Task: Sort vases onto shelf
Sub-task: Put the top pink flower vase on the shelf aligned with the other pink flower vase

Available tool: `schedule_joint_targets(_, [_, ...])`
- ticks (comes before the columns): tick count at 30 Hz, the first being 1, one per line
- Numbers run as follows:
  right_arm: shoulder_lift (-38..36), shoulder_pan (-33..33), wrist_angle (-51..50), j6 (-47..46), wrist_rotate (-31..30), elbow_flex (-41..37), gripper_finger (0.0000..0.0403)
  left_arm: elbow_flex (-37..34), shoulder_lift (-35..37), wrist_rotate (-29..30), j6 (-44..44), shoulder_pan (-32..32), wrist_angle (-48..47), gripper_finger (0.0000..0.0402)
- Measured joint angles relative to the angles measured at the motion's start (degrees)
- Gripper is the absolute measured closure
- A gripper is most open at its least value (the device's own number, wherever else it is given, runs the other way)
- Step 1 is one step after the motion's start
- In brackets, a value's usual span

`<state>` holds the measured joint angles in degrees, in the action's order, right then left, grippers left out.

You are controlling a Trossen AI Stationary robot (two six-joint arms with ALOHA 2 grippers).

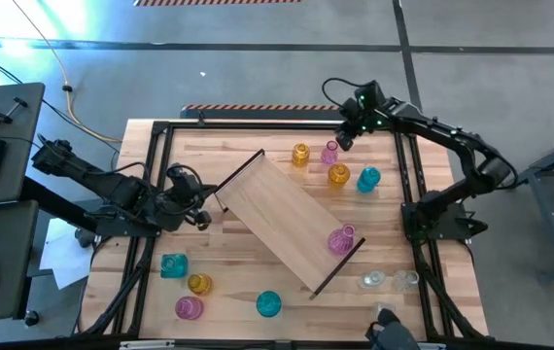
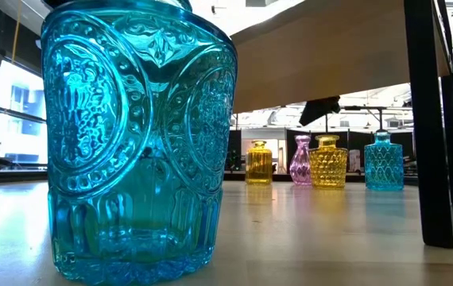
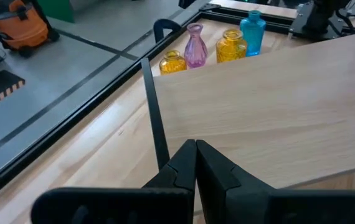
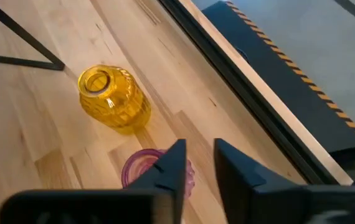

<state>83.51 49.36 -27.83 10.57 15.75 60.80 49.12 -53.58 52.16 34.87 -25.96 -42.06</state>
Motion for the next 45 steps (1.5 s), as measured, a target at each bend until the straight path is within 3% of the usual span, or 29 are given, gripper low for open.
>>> schedule_joint_targets(7, [0.02, 1.42, -2.84, -1.09, 0.23, 0.00, 0.0239, 0.00, 0.00, 0.68, 0.00, 0.00, 0.00, 0.0401])
schedule_joint_targets(12, [0.02, 1.12, -3.83, -1.53, 0.17, 0.00, 0.0204, 0.00, 0.00, 0.87, 0.02, 0.00, 0.00, 0.0401])
schedule_joint_targets(30, [0.30, -0.78, -3.70, -3.27, -0.96, -0.92, 0.0199, 0.00, 0.00, 0.94, 0.24, 0.00, 0.00, 0.0401])
schedule_joint_targets(45, [6.84, -0.83, -2.09, -4.28, -0.40, -0.75, 0.0199, 0.00, 0.00, 0.94, -0.19, 0.00, -0.02, 0.0401])
